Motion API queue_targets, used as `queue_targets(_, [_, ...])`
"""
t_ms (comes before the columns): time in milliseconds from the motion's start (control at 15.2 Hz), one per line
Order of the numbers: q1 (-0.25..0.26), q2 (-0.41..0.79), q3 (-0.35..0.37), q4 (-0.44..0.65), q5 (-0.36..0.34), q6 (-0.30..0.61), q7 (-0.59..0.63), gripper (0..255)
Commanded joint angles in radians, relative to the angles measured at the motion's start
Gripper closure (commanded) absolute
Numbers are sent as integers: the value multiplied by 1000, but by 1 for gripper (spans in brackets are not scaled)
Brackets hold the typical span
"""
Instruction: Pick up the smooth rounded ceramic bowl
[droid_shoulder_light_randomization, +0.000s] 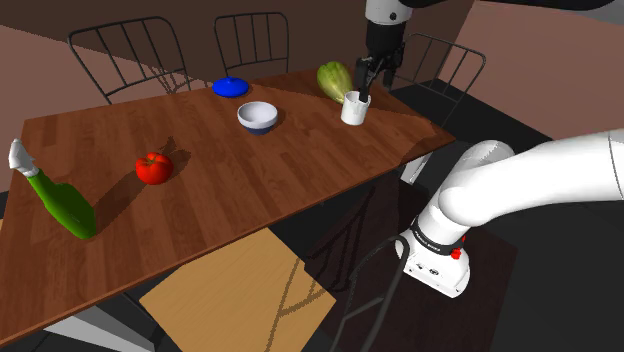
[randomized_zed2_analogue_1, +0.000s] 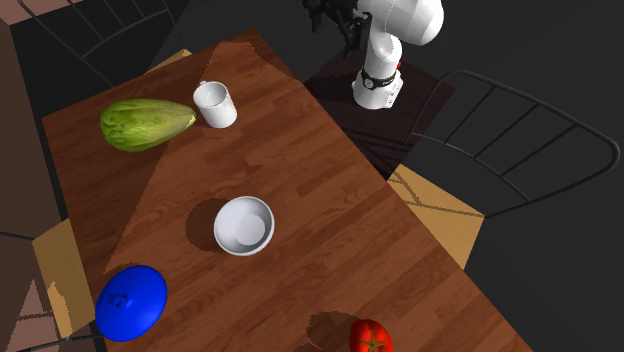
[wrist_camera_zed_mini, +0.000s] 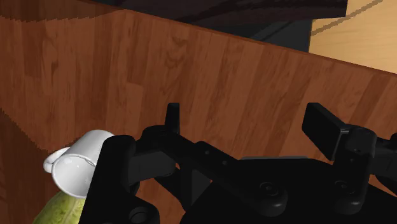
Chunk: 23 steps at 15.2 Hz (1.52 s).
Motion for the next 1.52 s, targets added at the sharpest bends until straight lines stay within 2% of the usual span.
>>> queue_targets(0, [0,0,0,0,0,0,0,0])
queue_targets(726, [12,397,45,141,16,263,50,0])
queue_targets(1452, [30,817,81,437,-13,390,99,0])
